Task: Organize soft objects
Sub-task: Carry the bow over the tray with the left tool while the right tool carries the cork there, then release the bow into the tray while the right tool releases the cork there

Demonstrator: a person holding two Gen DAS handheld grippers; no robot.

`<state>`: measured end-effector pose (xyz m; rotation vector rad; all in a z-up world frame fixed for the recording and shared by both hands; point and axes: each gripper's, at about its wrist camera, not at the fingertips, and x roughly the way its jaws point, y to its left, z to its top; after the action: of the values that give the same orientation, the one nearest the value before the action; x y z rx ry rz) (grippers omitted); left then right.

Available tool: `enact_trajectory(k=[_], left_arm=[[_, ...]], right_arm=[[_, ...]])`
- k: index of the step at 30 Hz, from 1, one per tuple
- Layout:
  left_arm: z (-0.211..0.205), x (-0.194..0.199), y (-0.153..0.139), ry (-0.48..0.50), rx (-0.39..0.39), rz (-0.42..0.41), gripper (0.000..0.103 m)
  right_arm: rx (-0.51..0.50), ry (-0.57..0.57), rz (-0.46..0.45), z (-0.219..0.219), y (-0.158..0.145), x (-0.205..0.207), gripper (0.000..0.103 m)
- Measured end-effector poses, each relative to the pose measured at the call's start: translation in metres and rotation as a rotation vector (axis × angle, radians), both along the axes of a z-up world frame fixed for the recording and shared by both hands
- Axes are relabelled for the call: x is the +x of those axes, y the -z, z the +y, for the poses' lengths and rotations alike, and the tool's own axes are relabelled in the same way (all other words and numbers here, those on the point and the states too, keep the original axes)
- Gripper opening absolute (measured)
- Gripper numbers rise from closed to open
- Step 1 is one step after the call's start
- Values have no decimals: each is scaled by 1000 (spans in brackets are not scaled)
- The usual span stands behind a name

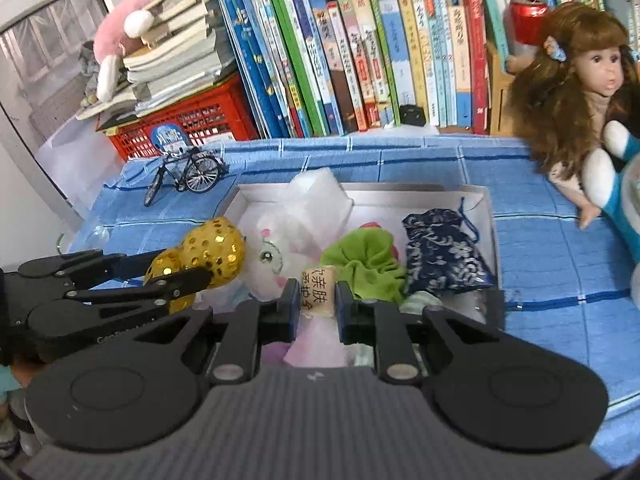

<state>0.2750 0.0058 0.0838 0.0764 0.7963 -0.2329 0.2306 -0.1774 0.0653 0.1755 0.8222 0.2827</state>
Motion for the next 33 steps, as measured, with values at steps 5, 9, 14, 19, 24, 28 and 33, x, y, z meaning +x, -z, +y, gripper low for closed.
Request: enact_trajectory(k=[5, 9, 14, 19, 24, 28, 33], left_arm=[[1, 12, 8, -6, -4, 21, 43], [4, 22, 14, -19, -9, 34, 43], [10, 46, 11, -58, -18, 28, 43], [9, 67, 20, -62, -14, 64, 44], [5, 76, 33, -60, 15, 79, 44], [-1, 80, 41, -59, 37, 86, 46], [-6, 75, 38, -47, 54, 62, 55]], right_arm=[[-14, 2, 29, 11, 8, 15, 23], [-21, 4, 62, 17, 14, 27, 23], [-87, 20, 96, 31, 20, 44, 23], [-100, 11, 138, 44, 31, 54, 23], [-183, 32, 178, 55, 46, 61, 23], [-187, 61, 216, 56, 53, 67, 23], [-188, 65, 219, 55, 54, 65, 37]])
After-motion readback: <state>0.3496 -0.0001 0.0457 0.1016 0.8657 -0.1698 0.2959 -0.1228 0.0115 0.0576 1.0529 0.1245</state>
